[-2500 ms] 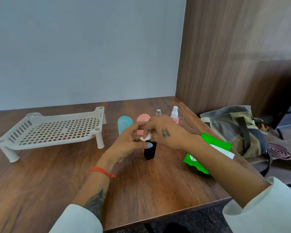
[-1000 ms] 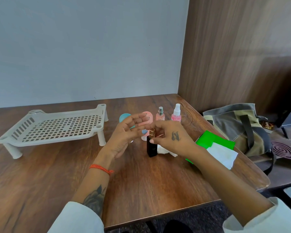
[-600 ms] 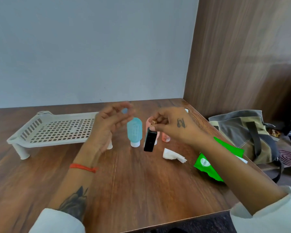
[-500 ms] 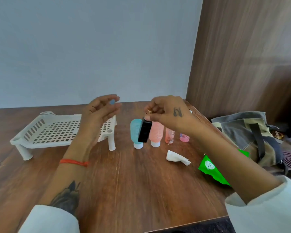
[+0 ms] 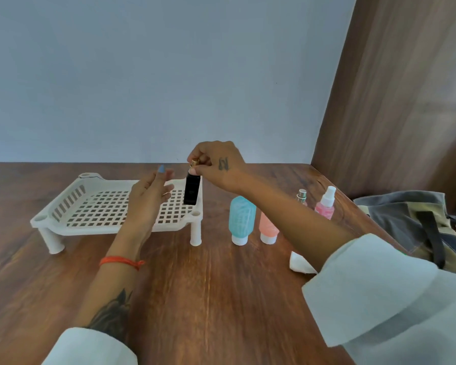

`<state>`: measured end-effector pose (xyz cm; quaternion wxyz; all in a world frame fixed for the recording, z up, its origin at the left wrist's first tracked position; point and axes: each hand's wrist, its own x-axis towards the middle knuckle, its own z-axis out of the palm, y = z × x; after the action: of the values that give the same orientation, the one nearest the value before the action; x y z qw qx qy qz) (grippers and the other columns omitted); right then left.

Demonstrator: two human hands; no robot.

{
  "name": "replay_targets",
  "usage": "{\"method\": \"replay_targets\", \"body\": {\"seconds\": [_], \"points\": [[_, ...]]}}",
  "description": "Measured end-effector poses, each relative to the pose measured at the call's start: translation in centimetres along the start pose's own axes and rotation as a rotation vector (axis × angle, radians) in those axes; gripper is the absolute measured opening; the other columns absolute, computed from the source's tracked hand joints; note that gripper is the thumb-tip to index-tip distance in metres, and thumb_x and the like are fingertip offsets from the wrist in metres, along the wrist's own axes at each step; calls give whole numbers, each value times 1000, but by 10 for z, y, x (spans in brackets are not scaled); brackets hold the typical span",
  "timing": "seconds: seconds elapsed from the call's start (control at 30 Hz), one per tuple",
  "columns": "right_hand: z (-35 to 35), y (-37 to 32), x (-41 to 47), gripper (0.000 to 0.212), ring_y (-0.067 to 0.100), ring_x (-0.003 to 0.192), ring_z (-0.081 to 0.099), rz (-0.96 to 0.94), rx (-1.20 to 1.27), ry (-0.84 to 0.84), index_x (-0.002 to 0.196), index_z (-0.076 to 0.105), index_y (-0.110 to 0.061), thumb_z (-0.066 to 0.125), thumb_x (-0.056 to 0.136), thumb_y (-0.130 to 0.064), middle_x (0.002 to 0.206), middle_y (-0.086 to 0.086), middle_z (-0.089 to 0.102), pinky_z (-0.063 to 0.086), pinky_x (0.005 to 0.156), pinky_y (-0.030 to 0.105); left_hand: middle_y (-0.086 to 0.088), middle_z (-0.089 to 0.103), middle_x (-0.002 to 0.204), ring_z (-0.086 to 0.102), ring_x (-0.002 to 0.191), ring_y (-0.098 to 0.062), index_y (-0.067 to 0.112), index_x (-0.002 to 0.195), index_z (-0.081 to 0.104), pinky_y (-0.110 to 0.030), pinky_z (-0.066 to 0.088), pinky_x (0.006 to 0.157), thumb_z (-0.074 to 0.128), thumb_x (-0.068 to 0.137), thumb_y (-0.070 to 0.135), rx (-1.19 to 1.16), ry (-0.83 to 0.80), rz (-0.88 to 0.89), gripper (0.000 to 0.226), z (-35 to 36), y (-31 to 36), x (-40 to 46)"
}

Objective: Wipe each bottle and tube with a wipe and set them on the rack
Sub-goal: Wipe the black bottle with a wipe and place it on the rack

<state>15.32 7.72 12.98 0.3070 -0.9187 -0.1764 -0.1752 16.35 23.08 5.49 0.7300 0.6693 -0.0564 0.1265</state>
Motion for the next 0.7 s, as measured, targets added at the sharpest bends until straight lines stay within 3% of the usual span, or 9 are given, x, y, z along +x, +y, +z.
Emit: {"method": "replay_targets", "body": {"seconds": [0.17, 0.4, 0.57, 0.7], "points": [[19, 9, 7, 17, 9, 81, 55, 20, -13, -53, 98, 67, -8, 68, 82, -11, 94, 4, 68, 34, 61, 5, -2, 65, 110, 62, 100, -20, 19, 105, 64, -31, 49, 89, 41, 100, 35, 45, -14, -56, 28, -2, -6, 4], [24, 8, 7, 20, 15, 90, 60, -5, -41, -118, 103, 66, -8, 66, 84, -12, 99, 6, 68, 42, 73, 18, -3, 66, 109, 63, 103, -24, 21, 101, 64, -39, 50, 95, 40, 100, 35, 71, -15, -93, 28, -1, -8, 5], [26, 7, 6, 23, 13, 90, 58, -13, -46, -125, 108, 65, -8, 64, 86, -13, 102, 7, 68, 39, 75, 18, -3, 66, 109, 64, 102, -23, 22, 99, 64, -35, 50, 91, 39, 100, 36, 78, -10, -94, 29, -1, -9, 4], [28, 8, 6, 25, 10, 84, 54, -25, -60, -108, 111, 65, -9, 63, 87, -16, 102, 6, 67, 37, 65, 11, -1, 66, 108, 63, 100, -20, 19, 103, 64, -28, 50, 84, 39, 100, 37, 74, -7, -83, 31, 0, -8, 3]]}}
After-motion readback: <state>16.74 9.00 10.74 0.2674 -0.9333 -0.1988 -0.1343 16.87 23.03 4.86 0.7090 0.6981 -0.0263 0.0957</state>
